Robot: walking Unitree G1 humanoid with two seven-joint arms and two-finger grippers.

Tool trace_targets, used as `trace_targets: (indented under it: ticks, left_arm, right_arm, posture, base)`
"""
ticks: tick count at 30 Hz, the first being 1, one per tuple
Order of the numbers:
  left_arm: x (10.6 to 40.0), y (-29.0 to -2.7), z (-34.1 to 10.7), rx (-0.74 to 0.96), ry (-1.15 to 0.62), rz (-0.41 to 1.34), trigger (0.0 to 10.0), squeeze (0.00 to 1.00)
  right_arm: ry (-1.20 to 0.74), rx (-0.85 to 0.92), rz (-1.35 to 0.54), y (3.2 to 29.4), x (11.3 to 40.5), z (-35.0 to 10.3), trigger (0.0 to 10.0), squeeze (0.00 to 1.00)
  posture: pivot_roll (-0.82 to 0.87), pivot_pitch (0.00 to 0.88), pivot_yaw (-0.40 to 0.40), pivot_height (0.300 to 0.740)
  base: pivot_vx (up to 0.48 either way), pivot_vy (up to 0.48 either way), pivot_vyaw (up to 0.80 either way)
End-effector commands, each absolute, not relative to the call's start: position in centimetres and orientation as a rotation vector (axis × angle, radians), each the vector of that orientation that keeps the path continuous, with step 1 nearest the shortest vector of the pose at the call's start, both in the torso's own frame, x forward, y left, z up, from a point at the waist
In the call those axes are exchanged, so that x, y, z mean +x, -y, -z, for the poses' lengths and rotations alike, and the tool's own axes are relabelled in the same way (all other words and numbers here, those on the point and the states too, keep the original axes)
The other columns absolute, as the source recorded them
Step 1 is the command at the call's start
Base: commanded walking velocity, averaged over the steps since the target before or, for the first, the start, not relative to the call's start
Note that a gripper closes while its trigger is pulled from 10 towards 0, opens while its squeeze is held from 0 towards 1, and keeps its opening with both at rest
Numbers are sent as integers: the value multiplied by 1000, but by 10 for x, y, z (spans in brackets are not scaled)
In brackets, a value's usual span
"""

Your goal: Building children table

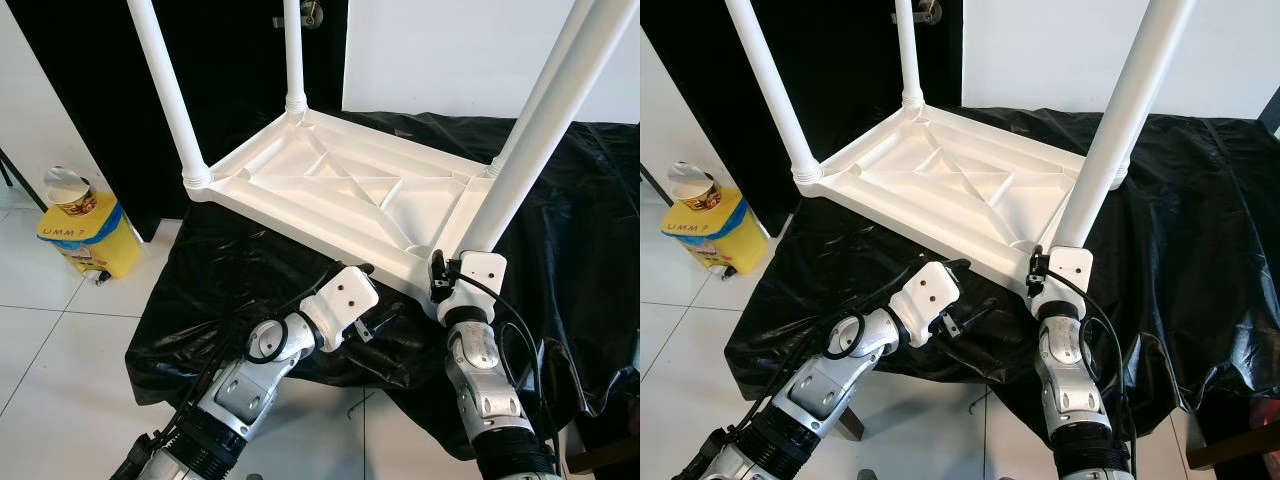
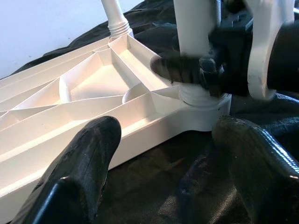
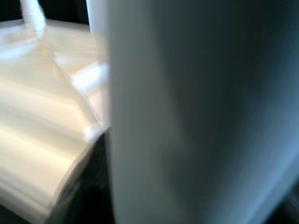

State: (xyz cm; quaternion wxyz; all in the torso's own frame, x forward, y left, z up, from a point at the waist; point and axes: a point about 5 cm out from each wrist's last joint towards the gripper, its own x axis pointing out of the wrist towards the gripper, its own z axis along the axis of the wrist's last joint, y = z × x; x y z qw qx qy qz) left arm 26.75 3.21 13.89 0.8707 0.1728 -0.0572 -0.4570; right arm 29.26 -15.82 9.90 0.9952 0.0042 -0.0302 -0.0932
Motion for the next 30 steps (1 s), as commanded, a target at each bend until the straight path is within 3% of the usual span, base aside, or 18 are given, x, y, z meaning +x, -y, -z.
trace_targets:
  ticks: [1,10,12,23,30]
  left_arm:
    - [267,-32,-137,367,103,994,10000,0]
    - [268,-32,-137,370,106,995,10000,0]
    - [268,-32,-137,371,107,995,10000,0]
    - [270,-31,-138,382,114,1006,10000,0]
    - [272,-31,-140,386,119,998,10000,0]
  right_arm:
    - [19,11,172,160,288,-90,10000,1000]
    - [61,-24,19,174,281,-94,10000,1000]
    - [70,-51,-49,181,279,-95,10000,0]
    - [92,-200,-371,201,294,-113,10000,0]
    - [73,-248,-467,195,306,-114,10000,0]
  posture:
    - [-6,21,-51,740]
    - [-6,11,-51,740]
    - [-10,4,-48,740]
    - [-16,0,-34,740]
    - [-3,0,-41,740]
  base:
    - [0,0,0]
    - [0,0,0]
    - [0,0,0]
    - [0,0,0]
    - [0,0,0]
